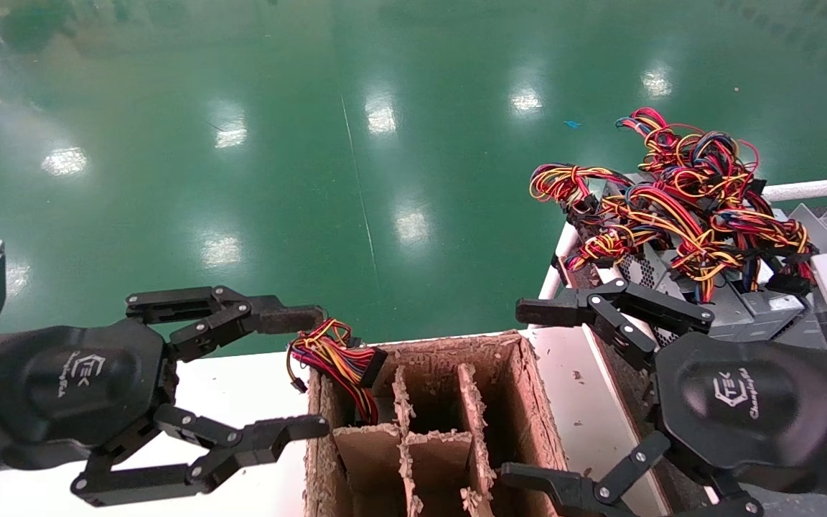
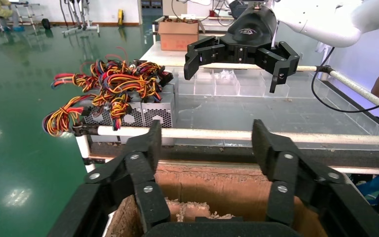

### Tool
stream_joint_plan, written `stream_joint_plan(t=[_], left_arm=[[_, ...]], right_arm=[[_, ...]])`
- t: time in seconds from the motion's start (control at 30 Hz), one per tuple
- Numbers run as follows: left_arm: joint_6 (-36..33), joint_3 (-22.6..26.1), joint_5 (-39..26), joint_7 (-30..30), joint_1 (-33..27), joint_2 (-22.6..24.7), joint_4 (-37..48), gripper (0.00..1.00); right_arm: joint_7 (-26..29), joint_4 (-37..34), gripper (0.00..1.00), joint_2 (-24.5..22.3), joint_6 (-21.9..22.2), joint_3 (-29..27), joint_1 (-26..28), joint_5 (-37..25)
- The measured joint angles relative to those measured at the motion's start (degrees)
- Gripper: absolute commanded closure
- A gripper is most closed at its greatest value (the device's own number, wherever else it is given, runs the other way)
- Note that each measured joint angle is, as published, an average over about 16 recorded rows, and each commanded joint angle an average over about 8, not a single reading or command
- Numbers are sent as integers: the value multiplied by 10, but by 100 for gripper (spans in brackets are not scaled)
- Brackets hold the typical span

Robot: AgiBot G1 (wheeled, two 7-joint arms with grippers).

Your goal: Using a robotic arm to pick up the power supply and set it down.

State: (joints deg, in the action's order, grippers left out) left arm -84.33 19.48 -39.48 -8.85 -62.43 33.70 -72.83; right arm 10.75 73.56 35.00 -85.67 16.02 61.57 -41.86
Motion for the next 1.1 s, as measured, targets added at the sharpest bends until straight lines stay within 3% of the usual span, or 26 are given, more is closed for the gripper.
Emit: stream_joint_plan(t=[0.77,1.07,1.1], left_arm=[[0,0,0,0,0,0,0,100],[0,0,0,0,0,0,0,100],[0,0,0,0,0,0,0,96]], right_arm=[[-1,-1,0,1,2,1,0,-3],[-6,-9,0,23,33,17,9,-45],[-7,-11,0,27,38,20,11,-53]])
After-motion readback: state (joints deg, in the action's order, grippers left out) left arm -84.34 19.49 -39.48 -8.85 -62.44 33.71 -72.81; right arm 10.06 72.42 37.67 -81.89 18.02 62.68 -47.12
